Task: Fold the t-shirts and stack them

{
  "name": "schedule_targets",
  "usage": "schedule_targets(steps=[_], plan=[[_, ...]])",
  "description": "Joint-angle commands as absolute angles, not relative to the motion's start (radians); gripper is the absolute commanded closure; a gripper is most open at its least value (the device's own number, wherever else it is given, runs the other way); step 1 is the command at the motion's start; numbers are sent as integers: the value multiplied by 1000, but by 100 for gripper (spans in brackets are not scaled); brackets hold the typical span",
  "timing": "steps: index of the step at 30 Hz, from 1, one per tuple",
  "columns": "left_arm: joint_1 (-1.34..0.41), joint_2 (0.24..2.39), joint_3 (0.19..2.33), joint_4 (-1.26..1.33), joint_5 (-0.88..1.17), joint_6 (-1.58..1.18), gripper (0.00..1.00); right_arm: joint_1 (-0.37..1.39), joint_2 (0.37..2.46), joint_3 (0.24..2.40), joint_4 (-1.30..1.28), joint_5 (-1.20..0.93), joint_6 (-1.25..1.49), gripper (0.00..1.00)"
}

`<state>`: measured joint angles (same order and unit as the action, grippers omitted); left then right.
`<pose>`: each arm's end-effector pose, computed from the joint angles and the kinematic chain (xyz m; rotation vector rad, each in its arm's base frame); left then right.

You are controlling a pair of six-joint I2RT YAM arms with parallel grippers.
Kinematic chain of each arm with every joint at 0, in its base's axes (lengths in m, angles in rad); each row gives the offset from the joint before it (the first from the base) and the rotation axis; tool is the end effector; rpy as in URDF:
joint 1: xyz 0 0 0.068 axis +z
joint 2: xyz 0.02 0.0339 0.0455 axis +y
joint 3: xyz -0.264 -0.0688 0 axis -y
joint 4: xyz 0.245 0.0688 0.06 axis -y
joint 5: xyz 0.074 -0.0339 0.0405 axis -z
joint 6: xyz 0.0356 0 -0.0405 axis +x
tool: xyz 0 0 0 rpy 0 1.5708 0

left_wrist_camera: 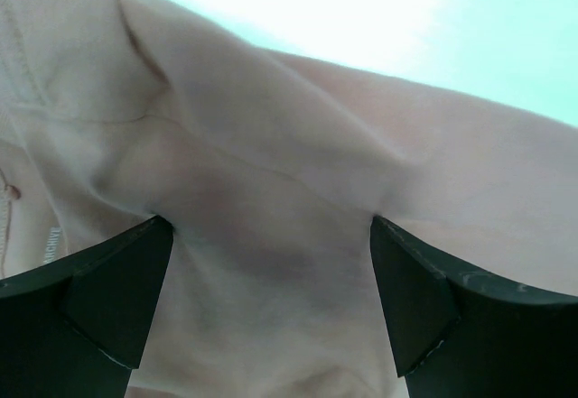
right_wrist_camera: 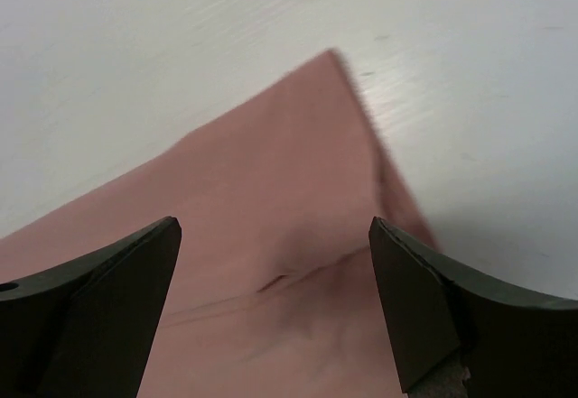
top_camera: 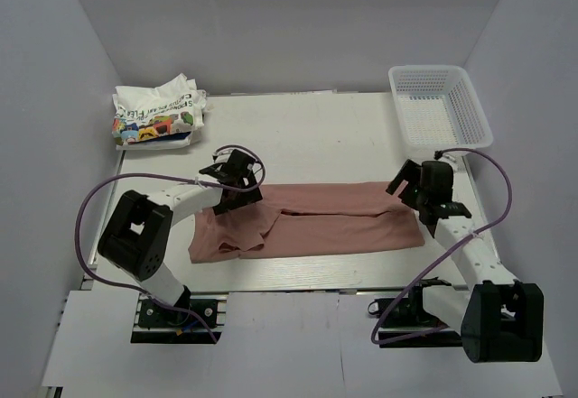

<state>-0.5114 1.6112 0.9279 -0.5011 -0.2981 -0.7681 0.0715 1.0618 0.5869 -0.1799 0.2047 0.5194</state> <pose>0.2661 -0.1373 0.1691 -0.4175 2.6252 0.0098 0.2230 0.0087 0.2191 0.5995 2.1287 0.1000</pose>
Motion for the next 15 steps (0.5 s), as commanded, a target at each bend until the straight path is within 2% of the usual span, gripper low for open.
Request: schedule_targets(steps=[1,6,10,15], plan=[[-508,1574,968,-463,-256,-746,0,84,1072,535,57,-125,463,10],[-508,1624,956,-437,-200,-746,0,101,1213,575,60,-163,414,10],[-508,1742,988,-423,-179,-746,0,110,1310,565,54,-161,426,10],[-477,1973,1181,-423,-189,-707,0,138,1341,493,20,-167,501,10]])
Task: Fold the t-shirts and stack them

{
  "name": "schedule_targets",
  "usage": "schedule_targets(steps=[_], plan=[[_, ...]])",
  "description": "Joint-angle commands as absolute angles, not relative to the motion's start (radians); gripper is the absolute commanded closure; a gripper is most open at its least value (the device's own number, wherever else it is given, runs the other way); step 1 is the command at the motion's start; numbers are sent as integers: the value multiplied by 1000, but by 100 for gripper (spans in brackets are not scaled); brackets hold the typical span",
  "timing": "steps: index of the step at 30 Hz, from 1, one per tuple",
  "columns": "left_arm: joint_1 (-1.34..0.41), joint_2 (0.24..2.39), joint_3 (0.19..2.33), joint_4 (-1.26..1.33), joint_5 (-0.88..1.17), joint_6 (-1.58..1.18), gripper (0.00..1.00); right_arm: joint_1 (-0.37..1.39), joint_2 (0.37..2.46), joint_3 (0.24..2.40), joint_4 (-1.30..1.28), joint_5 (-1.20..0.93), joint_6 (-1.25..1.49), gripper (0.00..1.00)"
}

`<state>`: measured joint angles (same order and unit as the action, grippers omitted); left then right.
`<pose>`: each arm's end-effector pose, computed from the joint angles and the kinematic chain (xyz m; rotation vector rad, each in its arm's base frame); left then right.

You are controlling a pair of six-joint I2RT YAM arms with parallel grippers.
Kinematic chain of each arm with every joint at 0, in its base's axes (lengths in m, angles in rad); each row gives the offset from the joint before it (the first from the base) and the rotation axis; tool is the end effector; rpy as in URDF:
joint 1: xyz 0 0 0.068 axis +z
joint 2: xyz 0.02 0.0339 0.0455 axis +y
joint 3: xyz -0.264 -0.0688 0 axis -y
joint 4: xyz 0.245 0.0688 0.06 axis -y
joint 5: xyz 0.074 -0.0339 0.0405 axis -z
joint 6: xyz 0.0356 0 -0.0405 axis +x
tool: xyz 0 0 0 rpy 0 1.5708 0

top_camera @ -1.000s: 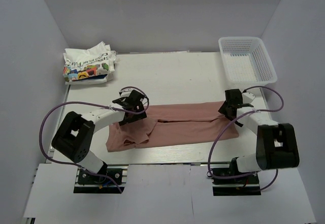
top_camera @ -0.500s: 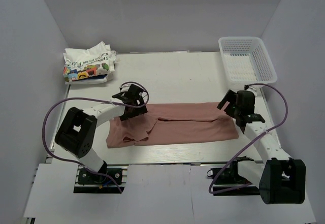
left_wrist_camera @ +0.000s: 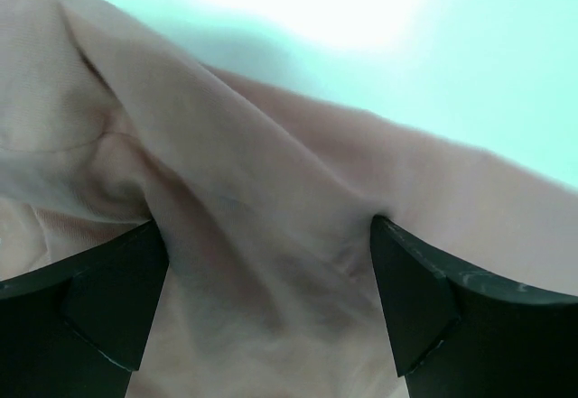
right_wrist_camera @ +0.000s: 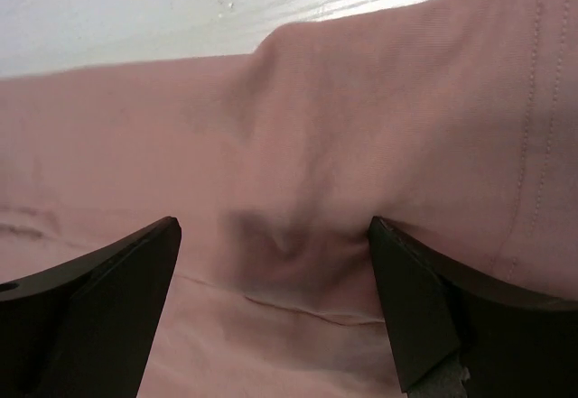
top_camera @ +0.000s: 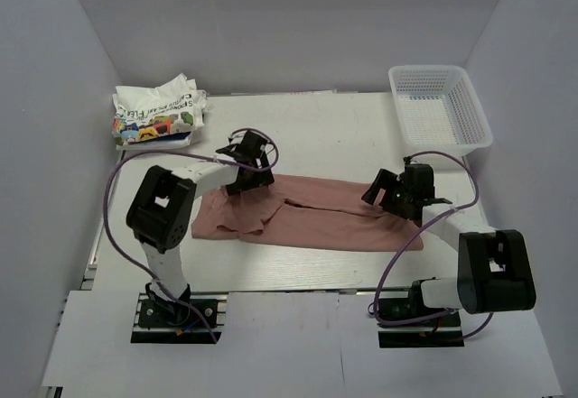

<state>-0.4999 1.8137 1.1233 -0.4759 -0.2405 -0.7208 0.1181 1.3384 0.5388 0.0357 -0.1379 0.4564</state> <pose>0.3142 -0.1619 0.1602 -0.3607 2.6510 -0.0495 0.2496 0.0345 0.1610 0.3298 2.3459 0.4432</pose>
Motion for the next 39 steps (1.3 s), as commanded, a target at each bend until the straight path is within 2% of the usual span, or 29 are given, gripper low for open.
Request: schedule_targets(steps=[1,3,7,8,10,12,15,17,19,23,30,35,39], plan=[[-477,2017,1233,-423,-189,-678,0,156,1336,483,-26,-167,526,10],[-465,2116,1438,-448,-169,-644,0,201,1292,427,-22,-235,563,10],[-465,2452,2041,-517,-101,-513,0,310,1163,325,-75,-221,607,10],[-465,2614,2159,-531,10,-464,0,365,1110,305,-92,-235,604,10],[-465,2750,2428,-502,191,-449,0,426,1011,290,-110,-253,597,10],[-465,2805,2432,-357,296,-501,0,521,982,296,-140,-252,600,10],[-465,2790,2268,-28,373,-645,0,633,986,304,-101,-242,609,10],[-465,2841,2314,37,396,-689,0,673,1072,314,-59,-235,600,10],[-465,2899,2447,28,407,-732,0,750,1153,354,-11,-226,582,10],[-465,2916,2396,199,371,-793,0,868,1363,457,46,-210,529,10],[-465,2925,2433,184,287,-767,0,1063,1534,693,2,-96,446,10],[-465,2826,2413,115,230,-667,0,1100,1474,730,-103,136,480,10],[-465,2688,2413,55,135,-586,0,1120,1367,719,-51,170,457,10]])
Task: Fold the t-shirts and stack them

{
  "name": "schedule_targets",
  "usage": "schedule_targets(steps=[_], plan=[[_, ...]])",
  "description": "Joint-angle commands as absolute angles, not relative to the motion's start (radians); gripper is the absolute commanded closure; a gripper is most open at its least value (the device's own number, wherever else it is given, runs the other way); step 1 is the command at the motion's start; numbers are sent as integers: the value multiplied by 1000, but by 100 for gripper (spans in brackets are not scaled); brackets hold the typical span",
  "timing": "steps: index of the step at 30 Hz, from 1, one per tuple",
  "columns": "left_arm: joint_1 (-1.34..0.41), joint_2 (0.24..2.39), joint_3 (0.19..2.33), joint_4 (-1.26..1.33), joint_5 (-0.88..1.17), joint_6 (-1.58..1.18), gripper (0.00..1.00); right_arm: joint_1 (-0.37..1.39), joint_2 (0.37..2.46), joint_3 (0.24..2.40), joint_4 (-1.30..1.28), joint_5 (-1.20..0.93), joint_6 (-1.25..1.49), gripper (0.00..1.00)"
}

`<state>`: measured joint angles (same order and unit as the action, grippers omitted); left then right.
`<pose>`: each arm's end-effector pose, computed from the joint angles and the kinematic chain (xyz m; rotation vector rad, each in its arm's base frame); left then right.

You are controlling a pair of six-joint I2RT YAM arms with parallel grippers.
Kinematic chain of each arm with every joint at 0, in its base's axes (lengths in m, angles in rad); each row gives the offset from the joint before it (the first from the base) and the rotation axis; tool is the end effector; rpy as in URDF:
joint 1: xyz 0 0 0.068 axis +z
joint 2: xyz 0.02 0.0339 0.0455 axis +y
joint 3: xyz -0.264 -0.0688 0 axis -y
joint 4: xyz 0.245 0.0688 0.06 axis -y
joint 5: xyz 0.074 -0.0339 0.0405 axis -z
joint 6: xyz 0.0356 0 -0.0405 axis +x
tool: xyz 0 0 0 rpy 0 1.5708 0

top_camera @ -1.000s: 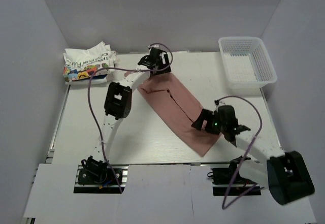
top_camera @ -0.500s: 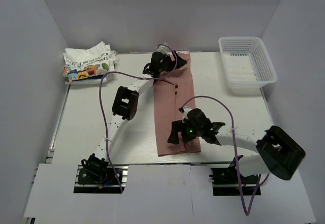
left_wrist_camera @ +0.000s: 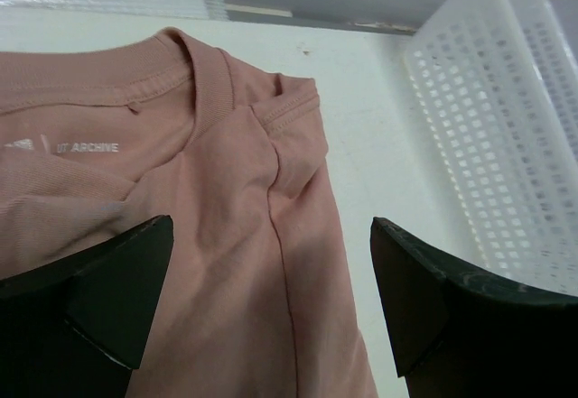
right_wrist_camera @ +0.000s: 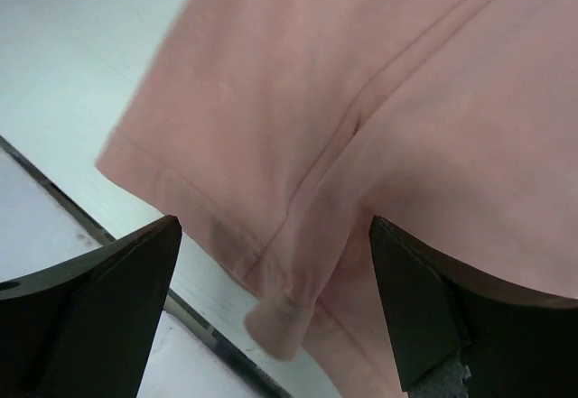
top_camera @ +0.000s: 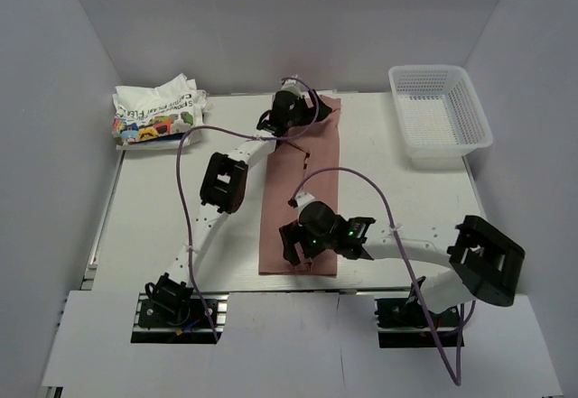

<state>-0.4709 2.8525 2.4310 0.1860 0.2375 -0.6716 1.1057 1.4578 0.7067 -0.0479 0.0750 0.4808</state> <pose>0.5547 -0.2918 0.1179 -0.0126 1.9219 -1.0078 0.1309 0.2550 0.1740 -0.7239 2.3635 0.6505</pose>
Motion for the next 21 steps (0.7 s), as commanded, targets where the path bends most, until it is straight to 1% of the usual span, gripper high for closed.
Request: schedule_targets(steps=[1,3,6,7,10,11,12,14,15,16,17,19,20,21], plan=[[-465,2656,2422,40,108,-536,0,1130,1349,707,-40,164,439,10],[-456,2547,2422,14,72,-491,0,1132,1281,696,-12,106,410,10],[-456,2432,2361,5,3,-430,0,1131,1206,628,89,26,371,10],[-456,2355,2324,-14,-20,-405,0,1126,1180,611,101,18,368,10],[-456,2234,2206,-115,-41,-368,0,1126,1115,583,84,95,403,10],[-456,2127,2153,-133,-41,-368,0,1126,1100,539,87,115,431,10],[-456,2059,1988,-133,-57,-368,0,1123,1044,520,92,138,460,10],[-456,1911,1779,-83,-57,-396,0,1112,1006,458,69,222,536,10],[-456,1750,1562,-57,-57,-409,0,1111,950,445,52,241,554,10],[-466,1673,1454,-14,-57,-423,0,1108,936,437,2,264,567,10],[-477,1599,1261,-2,-66,-472,0,1100,907,420,-43,287,624,10],[-477,1432,1093,23,44,-517,0,1097,879,426,-139,284,643,10],[-477,1395,963,12,154,-558,0,1091,868,429,-228,273,652,10],[-477,1366,910,-18,164,-592,0,1092,865,439,-259,244,682,10]])
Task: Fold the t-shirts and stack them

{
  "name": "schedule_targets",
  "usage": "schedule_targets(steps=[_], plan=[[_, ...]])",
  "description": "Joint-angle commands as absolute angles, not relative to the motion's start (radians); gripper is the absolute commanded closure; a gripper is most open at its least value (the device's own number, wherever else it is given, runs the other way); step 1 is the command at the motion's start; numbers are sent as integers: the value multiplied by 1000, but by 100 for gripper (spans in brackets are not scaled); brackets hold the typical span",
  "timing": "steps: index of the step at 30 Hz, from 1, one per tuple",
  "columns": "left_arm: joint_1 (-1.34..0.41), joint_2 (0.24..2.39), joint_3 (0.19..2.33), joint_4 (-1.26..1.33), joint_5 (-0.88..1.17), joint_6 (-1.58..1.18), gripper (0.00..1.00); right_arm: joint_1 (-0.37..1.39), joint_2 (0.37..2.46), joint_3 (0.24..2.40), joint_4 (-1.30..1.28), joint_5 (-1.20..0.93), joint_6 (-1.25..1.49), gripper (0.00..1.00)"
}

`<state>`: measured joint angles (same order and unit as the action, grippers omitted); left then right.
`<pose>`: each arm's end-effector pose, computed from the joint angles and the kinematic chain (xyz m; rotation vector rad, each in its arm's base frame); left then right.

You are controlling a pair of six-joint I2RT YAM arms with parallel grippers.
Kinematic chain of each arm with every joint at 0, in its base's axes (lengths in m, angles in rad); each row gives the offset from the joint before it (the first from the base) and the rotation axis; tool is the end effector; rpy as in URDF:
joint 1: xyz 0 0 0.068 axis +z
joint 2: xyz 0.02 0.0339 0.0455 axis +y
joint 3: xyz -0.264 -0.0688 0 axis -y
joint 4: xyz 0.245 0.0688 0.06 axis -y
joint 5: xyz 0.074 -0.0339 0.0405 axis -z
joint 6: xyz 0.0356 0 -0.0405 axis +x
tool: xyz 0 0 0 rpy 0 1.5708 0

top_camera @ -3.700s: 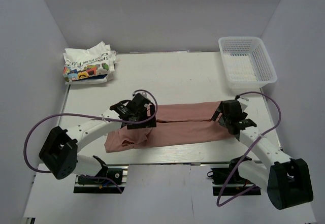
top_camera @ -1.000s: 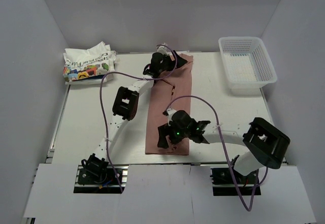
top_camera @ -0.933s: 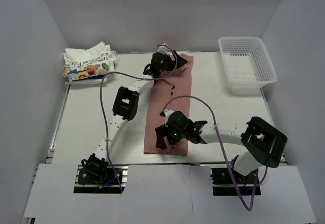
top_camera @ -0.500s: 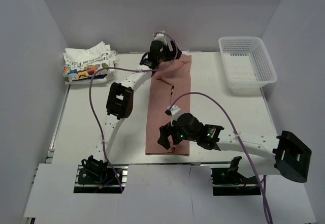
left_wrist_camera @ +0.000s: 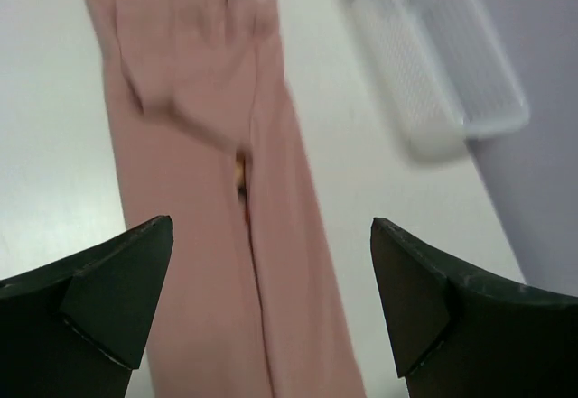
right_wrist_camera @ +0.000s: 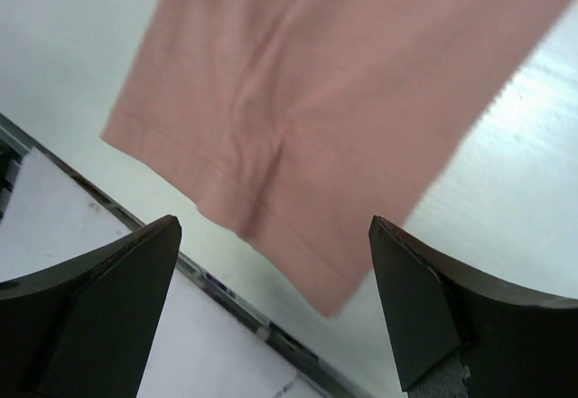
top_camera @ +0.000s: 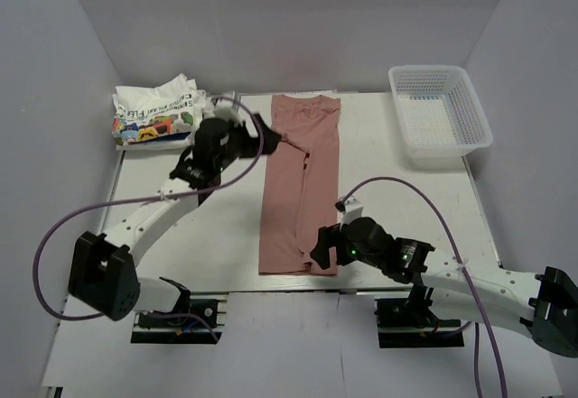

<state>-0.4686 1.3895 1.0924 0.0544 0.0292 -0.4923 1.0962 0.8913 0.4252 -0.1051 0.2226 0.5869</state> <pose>0.2945 -0.1502 0.3325 -0.0008 1.8710 -0.7009 0.0945 0.1666 0.2036 -0.4275 2.1794 0.7375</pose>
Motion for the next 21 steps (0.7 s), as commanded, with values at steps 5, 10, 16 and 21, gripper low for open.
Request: schedule_targets(steps=[5,10,16,21], plan=[[-511,1218,582,-59,319,-773,0,1088,874,449,-431,164,778,10],[-565,1111,529,-286,296,-784,0,1086,908,411,-359,133,836,10],[-638,1091,450,-399,373,-772,0,1083,1012,425,-304,160,897,19],[-696,1172,416,-390,373,-772,13,1081,1055,390,-276,155,959,26]])
